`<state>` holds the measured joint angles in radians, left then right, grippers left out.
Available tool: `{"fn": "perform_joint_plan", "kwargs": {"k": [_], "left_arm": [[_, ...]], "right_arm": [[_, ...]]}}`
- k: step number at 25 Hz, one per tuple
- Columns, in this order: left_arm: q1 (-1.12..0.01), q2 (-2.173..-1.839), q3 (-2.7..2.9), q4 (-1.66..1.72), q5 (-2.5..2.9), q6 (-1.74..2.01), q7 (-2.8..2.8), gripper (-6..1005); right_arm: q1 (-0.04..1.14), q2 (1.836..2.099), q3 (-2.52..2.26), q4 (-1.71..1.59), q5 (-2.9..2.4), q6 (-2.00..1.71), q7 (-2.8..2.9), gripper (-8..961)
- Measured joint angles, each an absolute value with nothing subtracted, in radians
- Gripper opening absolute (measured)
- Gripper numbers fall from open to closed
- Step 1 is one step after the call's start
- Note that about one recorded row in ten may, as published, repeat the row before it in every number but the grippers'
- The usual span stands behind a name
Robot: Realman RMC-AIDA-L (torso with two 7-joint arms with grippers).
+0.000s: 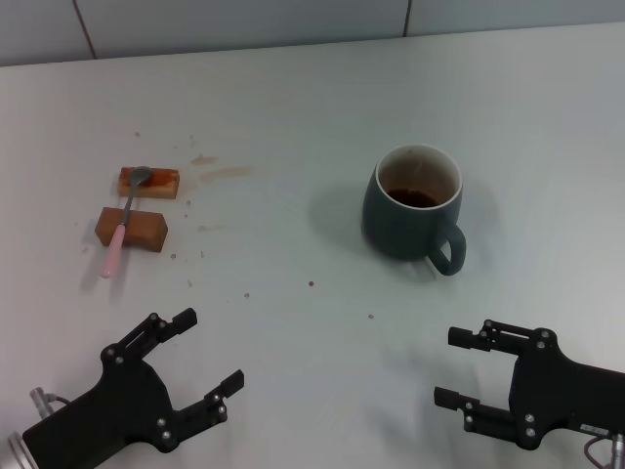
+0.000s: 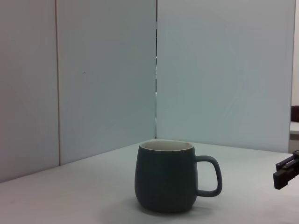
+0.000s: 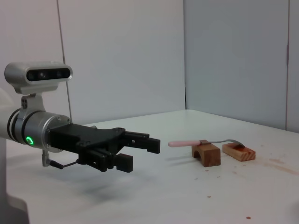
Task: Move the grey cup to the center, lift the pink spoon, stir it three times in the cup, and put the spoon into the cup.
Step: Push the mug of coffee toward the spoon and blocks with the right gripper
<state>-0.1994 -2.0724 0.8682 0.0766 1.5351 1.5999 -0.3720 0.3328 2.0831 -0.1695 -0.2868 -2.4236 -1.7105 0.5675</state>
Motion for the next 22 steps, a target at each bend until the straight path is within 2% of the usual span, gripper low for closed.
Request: {"fn": "perform_joint_plan", "kwargs": {"k": [17, 22], "left_arm": [[-0.199, -2.073, 0.868, 0.077, 1.533, 1.603, -0.371, 860], [-0.199, -2.072, 0.867, 0.077, 1.532, 1.61, -0.37, 860]], "right_arm": [[0.332, 2.083, -0.161, -0.278, -2.414, -1.713, 0.548, 643], [0.301, 2.078, -0.155, -0.249, -2.234, -1.738, 0.483, 619]]}}
